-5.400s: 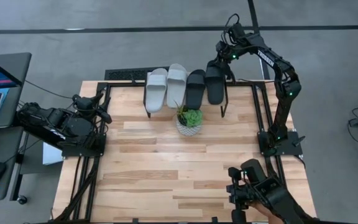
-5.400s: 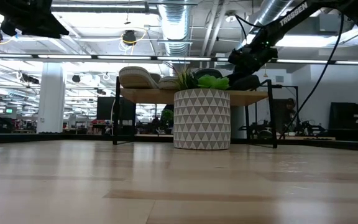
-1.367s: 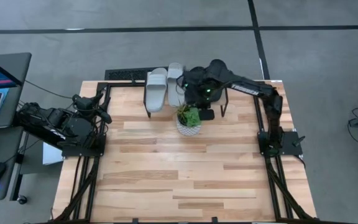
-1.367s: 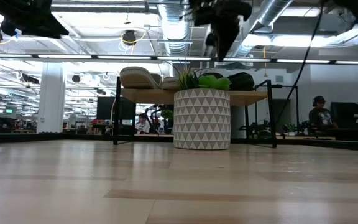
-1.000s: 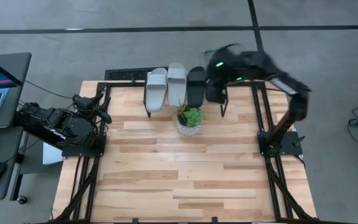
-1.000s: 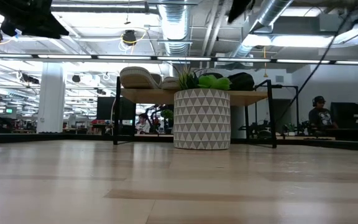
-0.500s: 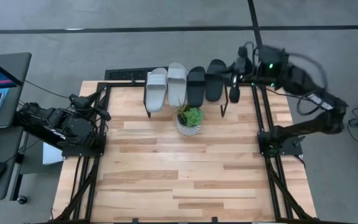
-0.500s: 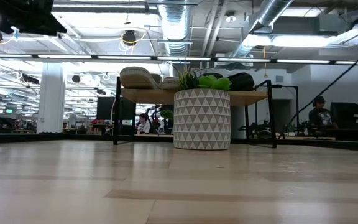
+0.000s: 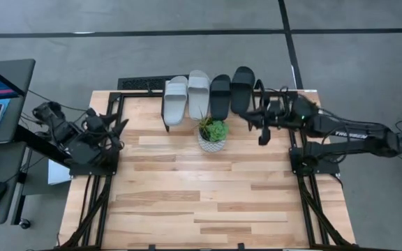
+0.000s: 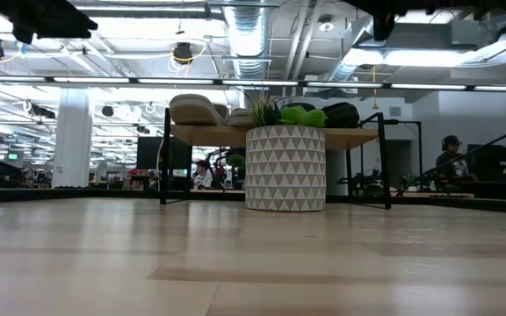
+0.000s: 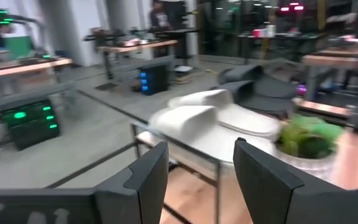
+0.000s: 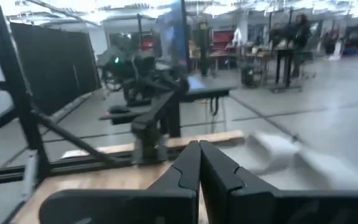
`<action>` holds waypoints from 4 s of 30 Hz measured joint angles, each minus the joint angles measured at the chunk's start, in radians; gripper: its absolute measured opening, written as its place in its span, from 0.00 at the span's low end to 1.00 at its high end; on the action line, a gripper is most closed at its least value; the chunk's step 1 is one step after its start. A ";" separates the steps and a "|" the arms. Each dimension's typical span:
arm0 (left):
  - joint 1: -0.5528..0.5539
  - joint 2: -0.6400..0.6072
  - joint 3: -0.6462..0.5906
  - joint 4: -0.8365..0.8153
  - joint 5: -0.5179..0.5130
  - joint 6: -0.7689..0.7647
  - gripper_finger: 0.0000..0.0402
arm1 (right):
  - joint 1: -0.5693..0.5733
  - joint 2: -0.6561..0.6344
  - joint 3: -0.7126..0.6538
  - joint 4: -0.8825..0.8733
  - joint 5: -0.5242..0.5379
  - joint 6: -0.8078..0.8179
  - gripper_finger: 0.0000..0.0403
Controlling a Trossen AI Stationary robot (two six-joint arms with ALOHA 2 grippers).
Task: Pick and place slides into the shelf
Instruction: Return to Home Position
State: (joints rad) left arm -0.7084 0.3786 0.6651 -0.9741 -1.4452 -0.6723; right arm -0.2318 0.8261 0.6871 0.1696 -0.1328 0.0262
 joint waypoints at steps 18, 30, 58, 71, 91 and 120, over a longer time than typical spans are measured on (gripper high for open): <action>-0.440 0.000 -0.018 -0.004 -0.050 -0.049 0.43 | 0.348 0.128 -0.377 0.485 0.267 0.099 0.00; -0.513 0.005 -0.080 0.063 -0.127 -0.288 0.43 | 0.261 -0.056 -0.676 0.833 0.024 -0.079 0.00; -0.464 0.388 -0.333 0.173 -0.124 -0.895 0.43 | 0.244 -0.824 -0.677 0.062 -0.102 -0.161 0.00; -0.463 0.565 -0.572 0.712 -0.125 -0.900 0.43 | 0.246 -0.814 -0.676 -0.083 -0.101 0.003 0.00; -0.205 0.880 -0.607 1.155 0.152 -0.929 0.43 | 0.246 -0.813 -0.677 -0.137 -0.072 0.027 0.00; -0.419 -0.020 -0.654 1.968 0.377 1.122 0.43 | 0.251 -0.791 -0.676 -0.142 -0.047 -0.018 0.00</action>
State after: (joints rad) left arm -1.1278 0.3590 0.0107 0.9937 -1.0684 0.4496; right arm 0.0193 0.0349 0.0109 0.0280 -0.1799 0.0087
